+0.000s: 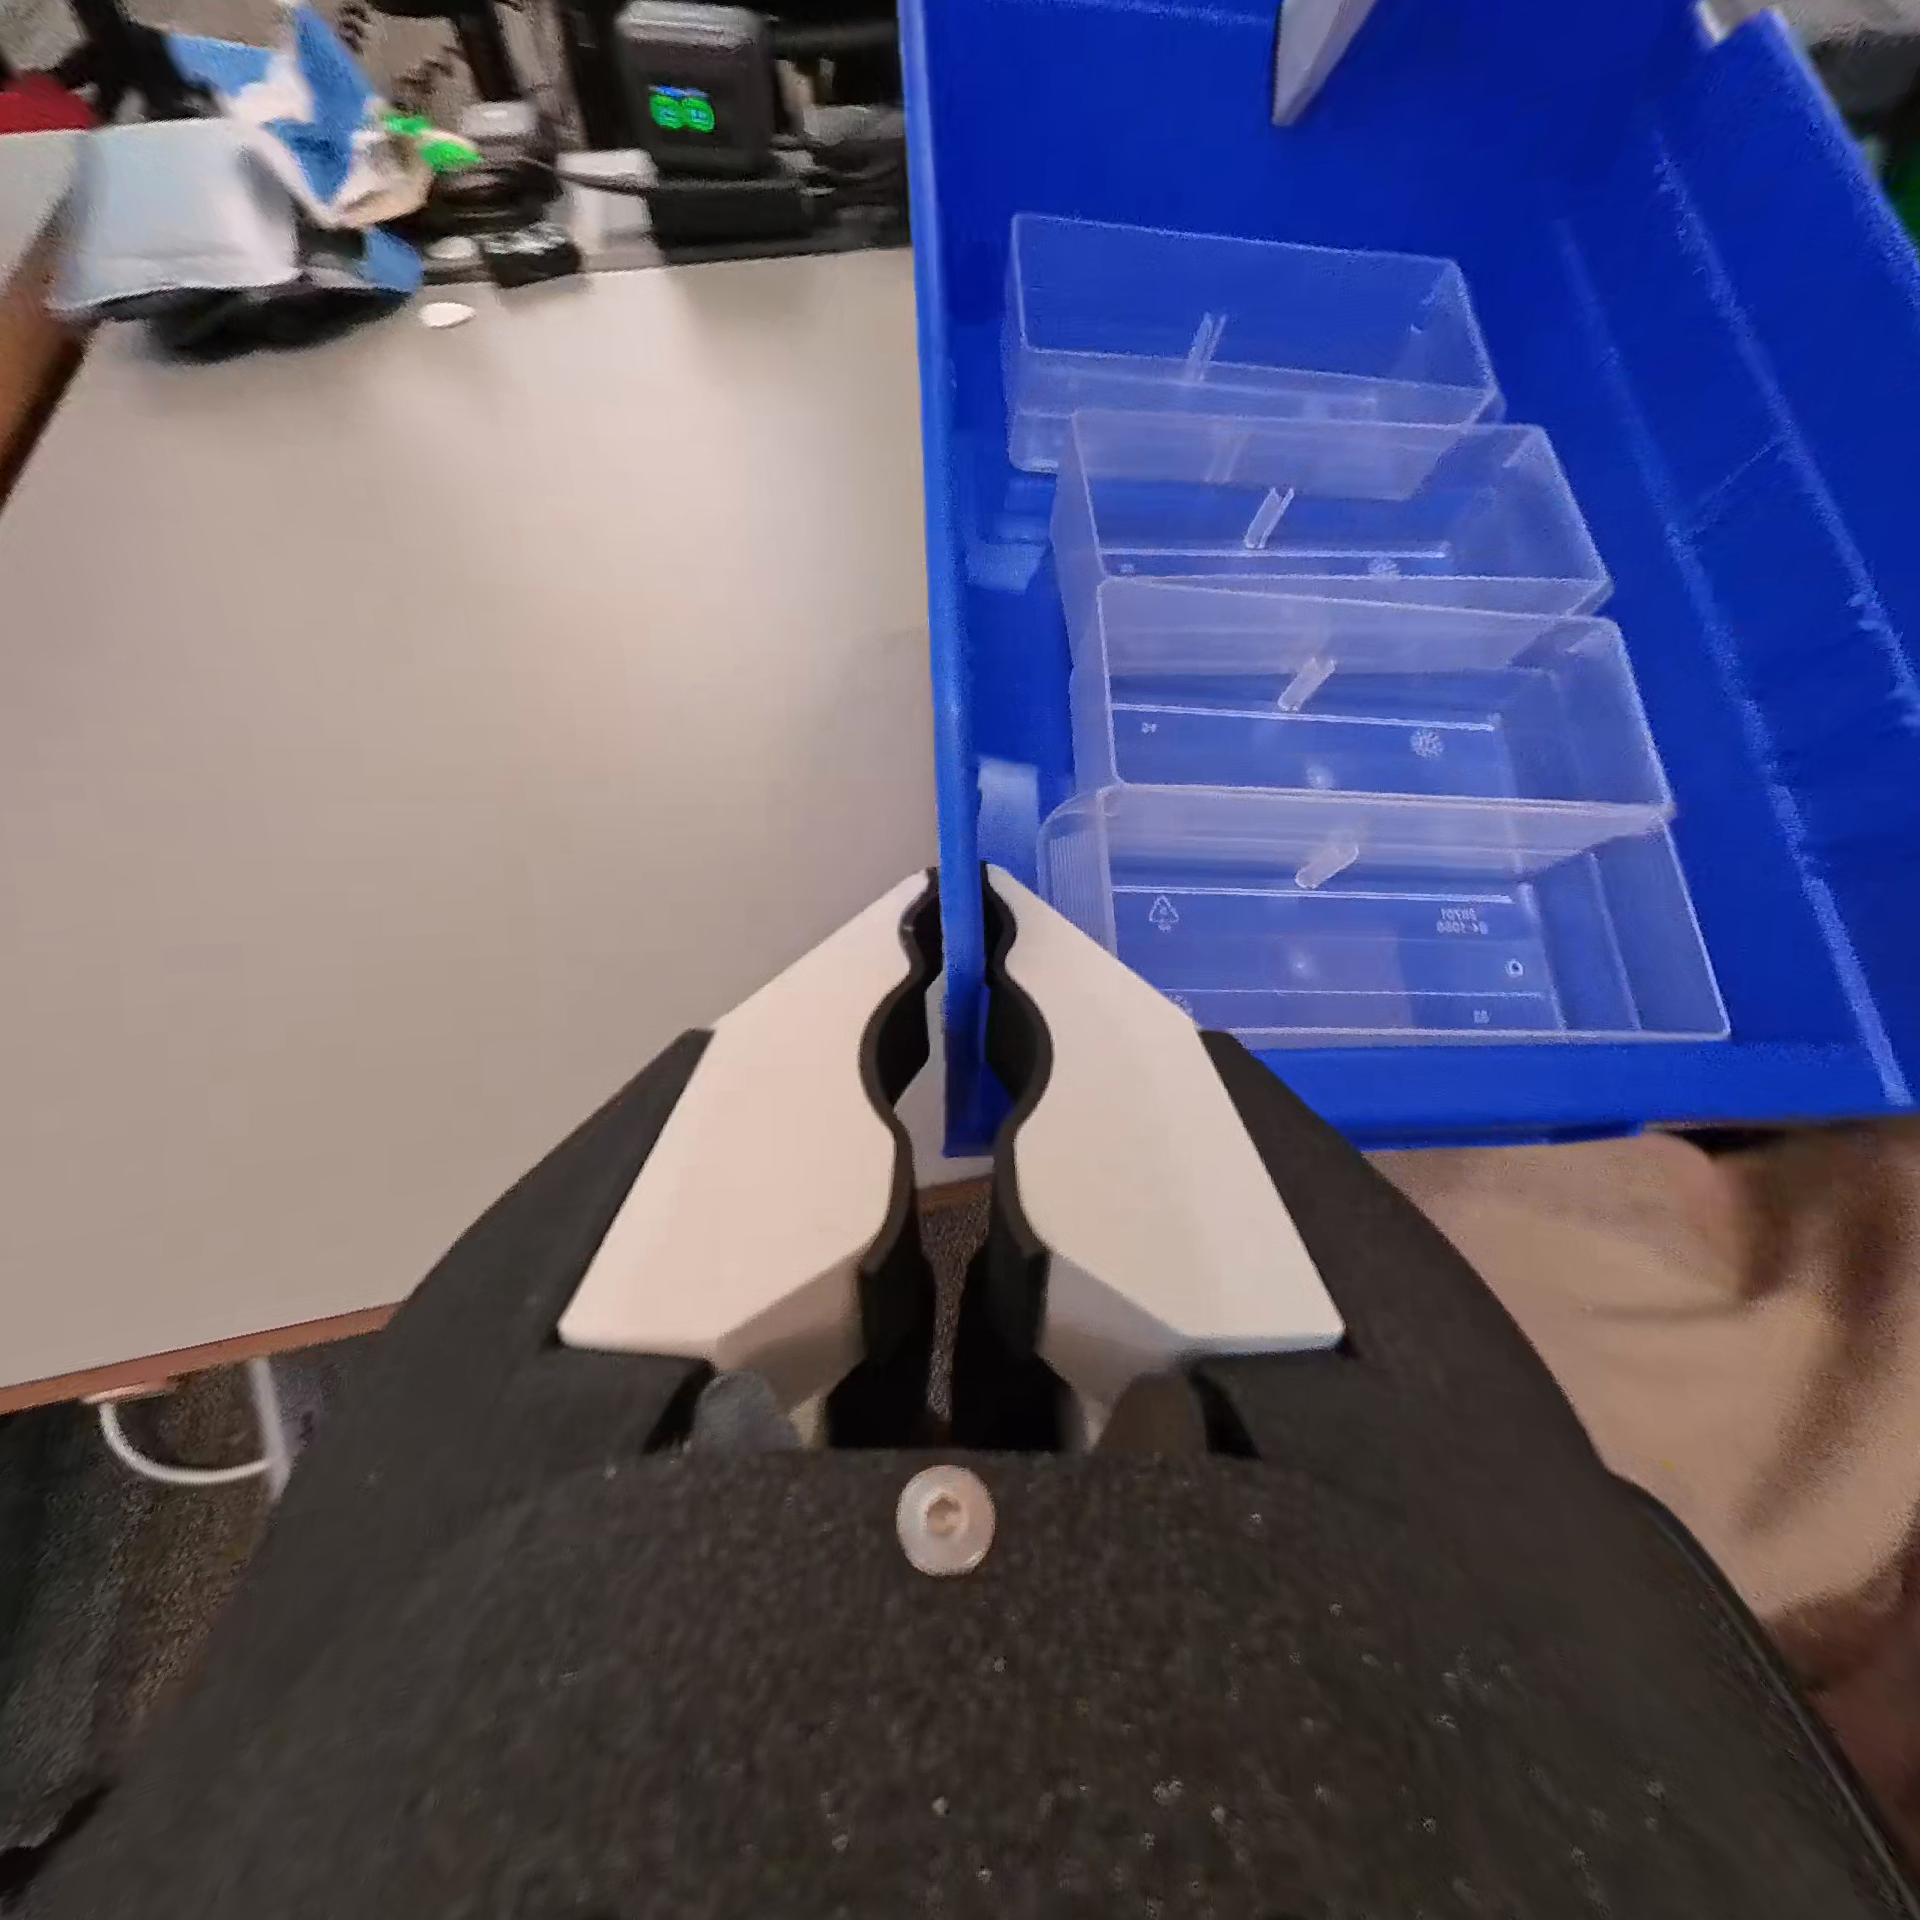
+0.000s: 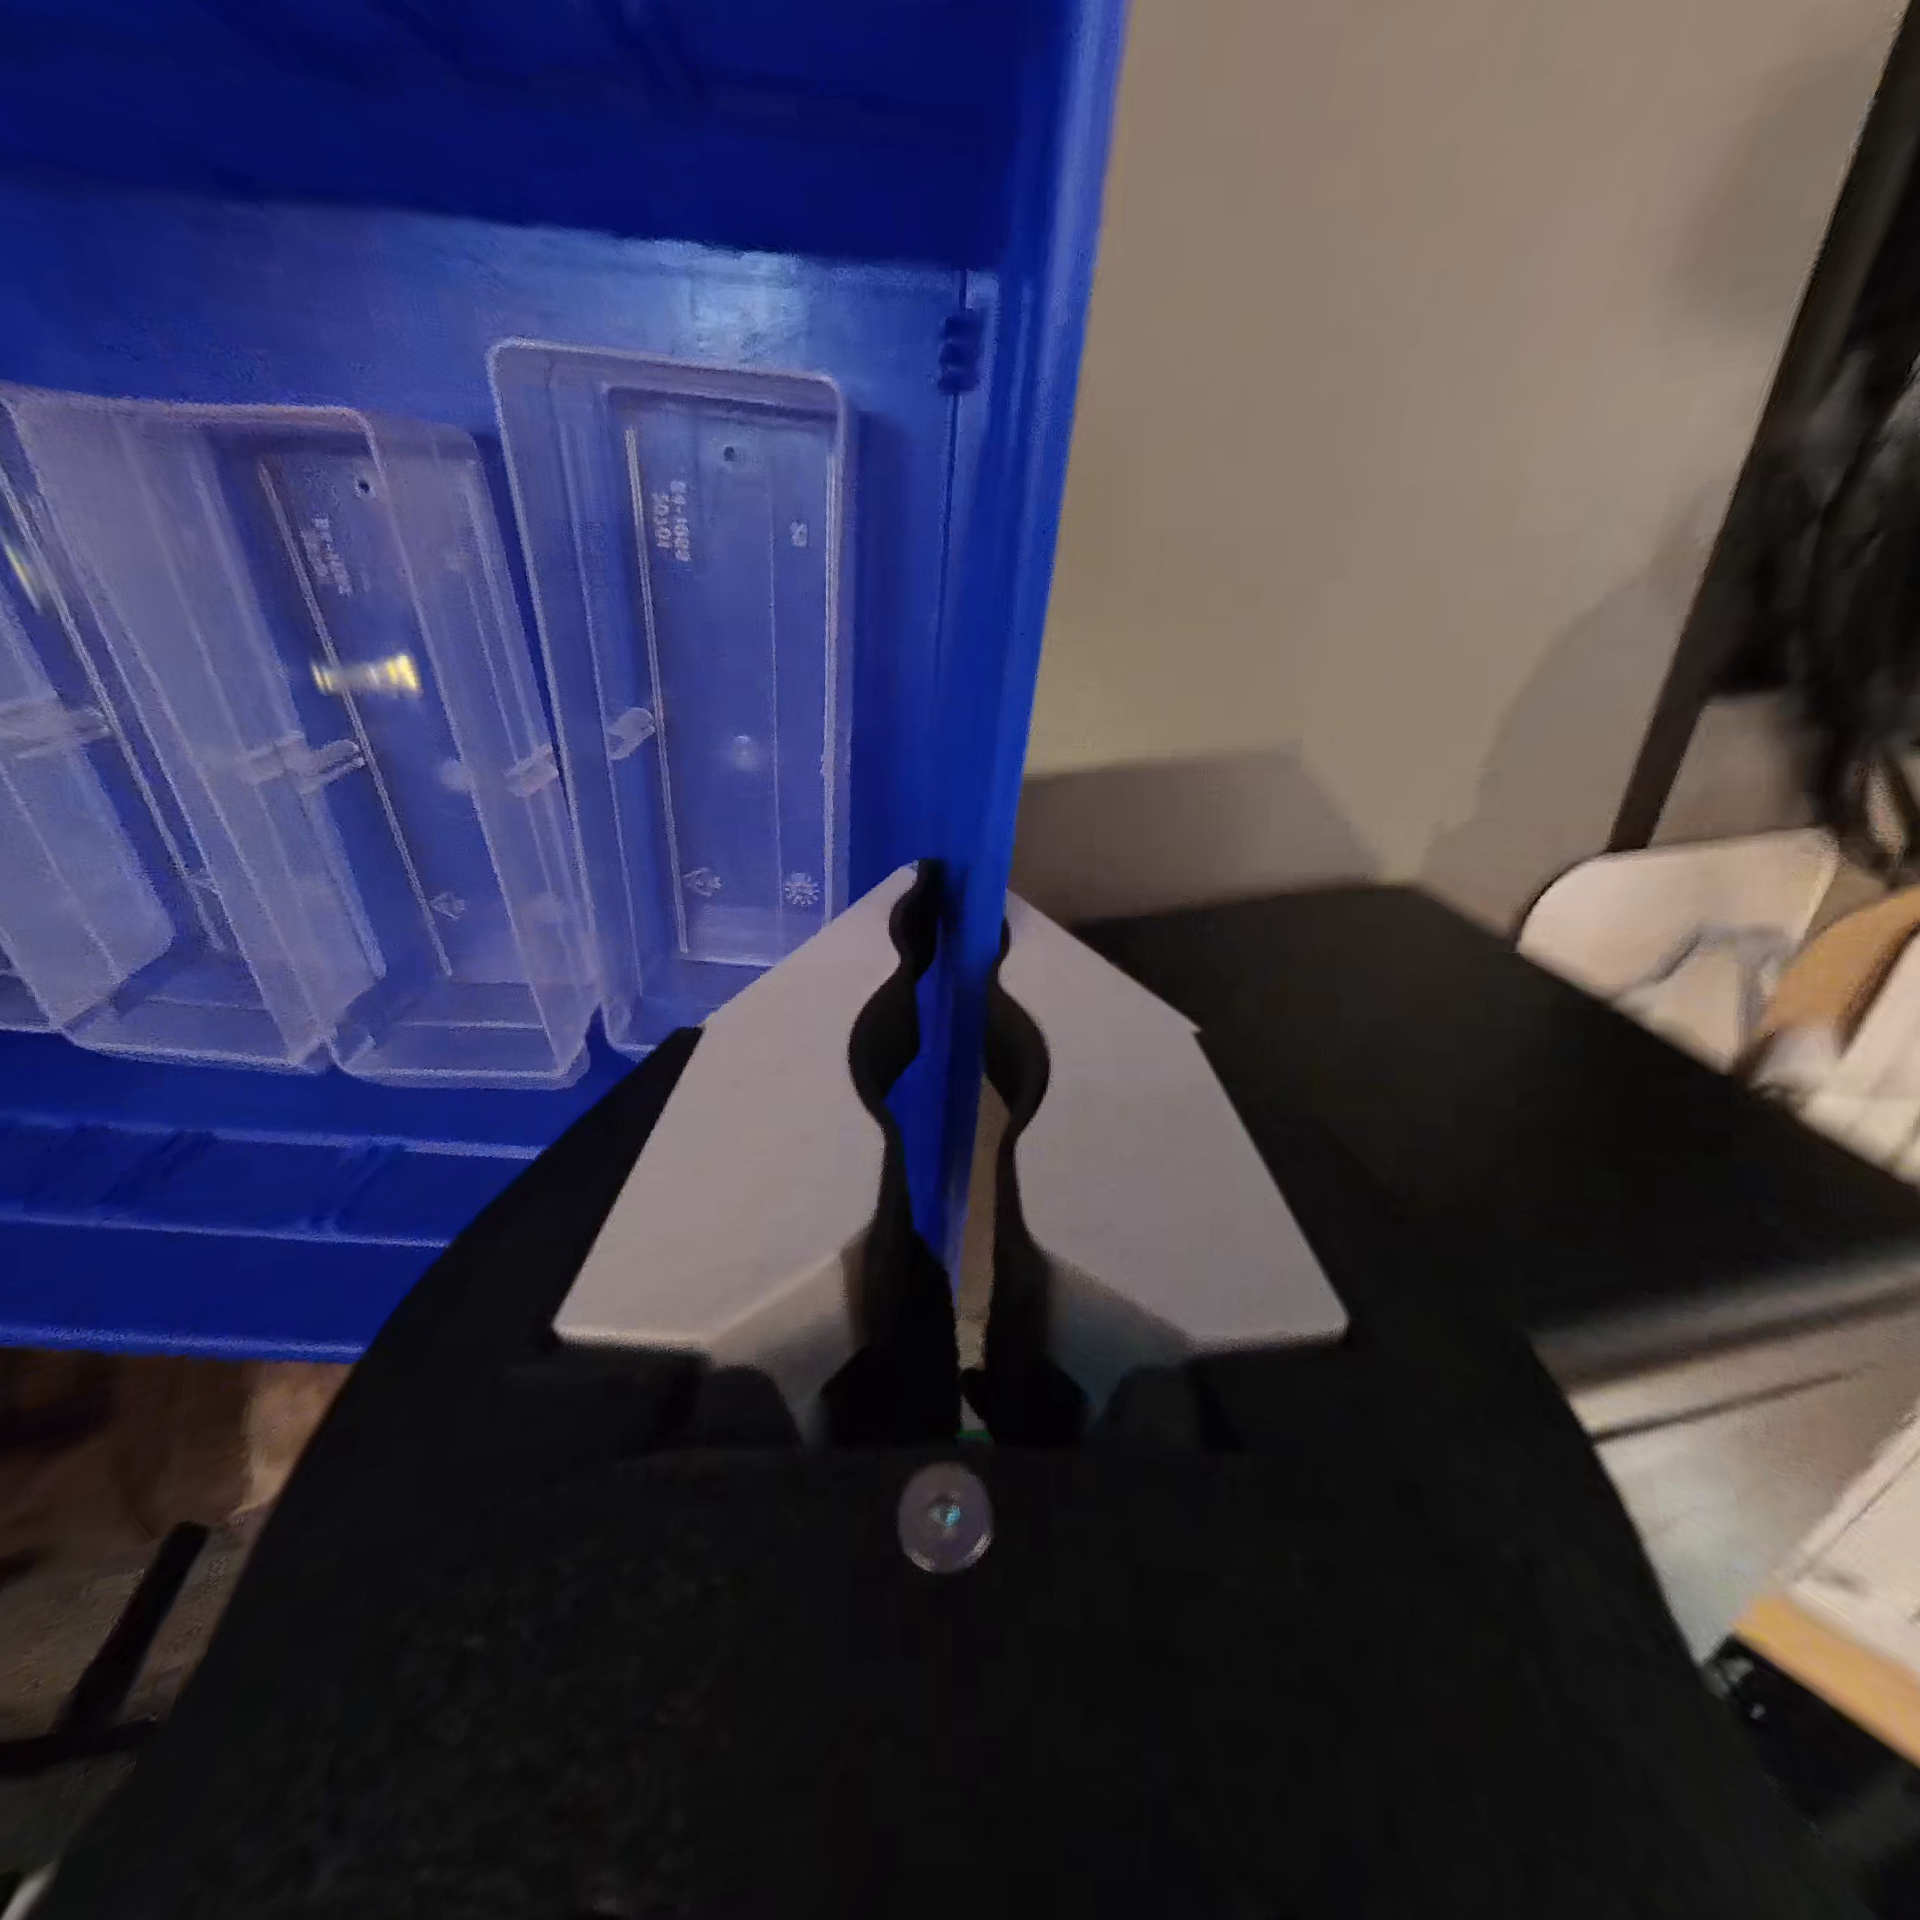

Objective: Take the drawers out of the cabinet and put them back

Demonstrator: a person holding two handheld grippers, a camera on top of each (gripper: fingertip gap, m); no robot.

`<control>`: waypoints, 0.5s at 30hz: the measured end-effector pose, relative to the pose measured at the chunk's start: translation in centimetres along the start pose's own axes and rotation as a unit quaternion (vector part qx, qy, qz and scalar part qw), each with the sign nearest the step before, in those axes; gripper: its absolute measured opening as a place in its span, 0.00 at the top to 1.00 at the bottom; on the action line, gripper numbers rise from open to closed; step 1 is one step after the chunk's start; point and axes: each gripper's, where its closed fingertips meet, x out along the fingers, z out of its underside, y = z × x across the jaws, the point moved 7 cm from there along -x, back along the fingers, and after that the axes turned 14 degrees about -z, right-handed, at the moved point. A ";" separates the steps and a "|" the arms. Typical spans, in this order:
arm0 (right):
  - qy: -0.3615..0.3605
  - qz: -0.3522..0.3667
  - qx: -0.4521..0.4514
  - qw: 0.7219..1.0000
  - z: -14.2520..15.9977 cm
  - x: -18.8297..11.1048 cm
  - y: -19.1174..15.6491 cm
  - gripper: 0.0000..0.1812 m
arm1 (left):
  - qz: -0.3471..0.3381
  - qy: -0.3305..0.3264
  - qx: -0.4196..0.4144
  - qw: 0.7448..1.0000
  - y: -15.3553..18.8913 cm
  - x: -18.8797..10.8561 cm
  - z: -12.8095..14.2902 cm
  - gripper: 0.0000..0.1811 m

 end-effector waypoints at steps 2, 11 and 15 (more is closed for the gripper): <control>-0.004 -0.017 -0.010 1.000 -3.5 -0.2 3.0 0.98 | -0.003 0.011 -0.038 0.999 -1.4 1.4 -0.5 0.99; -0.108 -0.097 -0.017 0.989 -8.1 5.9 17.4 0.98 | -0.032 -0.032 -0.056 0.997 -3.4 13.7 -3.8 0.99; -0.110 -0.089 0.014 0.990 -7.7 7.6 21.3 0.98 | -0.032 -0.055 -0.065 0.996 -3.2 18.3 -4.4 0.99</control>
